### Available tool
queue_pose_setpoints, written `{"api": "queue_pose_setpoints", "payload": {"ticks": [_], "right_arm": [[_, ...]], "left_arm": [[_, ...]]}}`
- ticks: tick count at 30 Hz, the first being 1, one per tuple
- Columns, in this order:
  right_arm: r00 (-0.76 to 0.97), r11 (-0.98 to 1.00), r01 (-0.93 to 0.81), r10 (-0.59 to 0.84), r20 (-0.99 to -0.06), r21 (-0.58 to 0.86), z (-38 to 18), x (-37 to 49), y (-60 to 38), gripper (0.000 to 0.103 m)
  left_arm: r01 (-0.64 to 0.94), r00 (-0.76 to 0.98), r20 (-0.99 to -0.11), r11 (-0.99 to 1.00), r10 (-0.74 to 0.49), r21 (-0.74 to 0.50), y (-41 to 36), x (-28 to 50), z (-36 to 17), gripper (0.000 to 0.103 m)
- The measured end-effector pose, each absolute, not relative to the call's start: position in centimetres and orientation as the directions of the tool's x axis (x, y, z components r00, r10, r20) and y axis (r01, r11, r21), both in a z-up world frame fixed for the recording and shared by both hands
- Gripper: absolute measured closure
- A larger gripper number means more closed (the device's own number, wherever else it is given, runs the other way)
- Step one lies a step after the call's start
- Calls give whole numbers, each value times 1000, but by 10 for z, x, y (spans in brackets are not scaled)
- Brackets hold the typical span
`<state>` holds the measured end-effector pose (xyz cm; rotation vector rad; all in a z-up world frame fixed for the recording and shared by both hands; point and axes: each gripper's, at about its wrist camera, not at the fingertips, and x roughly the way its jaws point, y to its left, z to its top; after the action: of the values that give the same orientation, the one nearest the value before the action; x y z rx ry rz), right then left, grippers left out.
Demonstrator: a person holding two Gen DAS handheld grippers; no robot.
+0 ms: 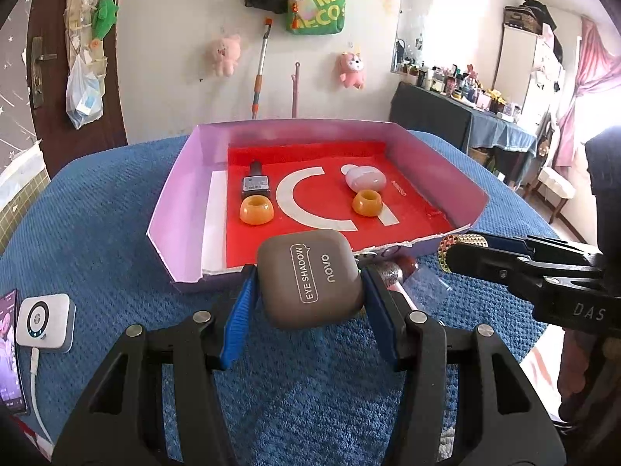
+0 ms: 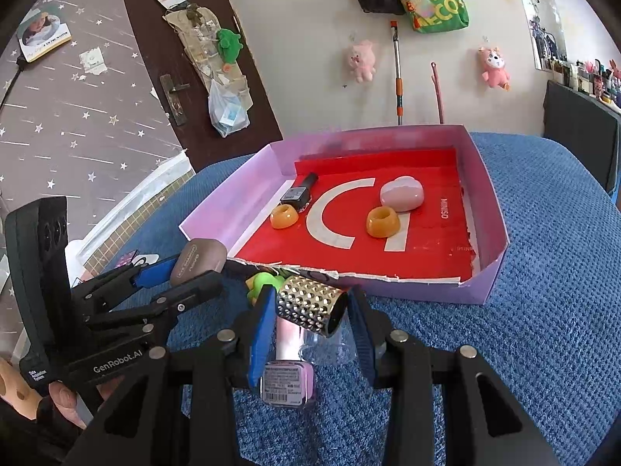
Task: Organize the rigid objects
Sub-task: 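Lift and carry the eye shadow case and silver cylinder over the box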
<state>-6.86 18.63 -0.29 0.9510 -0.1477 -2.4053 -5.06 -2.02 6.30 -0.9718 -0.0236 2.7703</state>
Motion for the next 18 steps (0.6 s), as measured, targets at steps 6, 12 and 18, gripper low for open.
{"api": "queue_pose_setpoints", "payload": {"ticks": [6, 12, 18], "right_arm": [[-602, -846, 447, -525, -601, 290, -2, -70, 186, 63], [-599, -844, 450, -527, -603, 291, -2, -72, 185, 63], [-588, -841, 449, -533, -608, 302, 0, -86, 181, 63]], "left_arm": [[-186, -765, -614, -979, 195, -79, -21, -57, 66, 51], [-184, -765, -614, -979, 195, -82, -23, -64, 67, 51], [-185, -760, -619, -979, 197, -85, -25, -72, 65, 51]]}}
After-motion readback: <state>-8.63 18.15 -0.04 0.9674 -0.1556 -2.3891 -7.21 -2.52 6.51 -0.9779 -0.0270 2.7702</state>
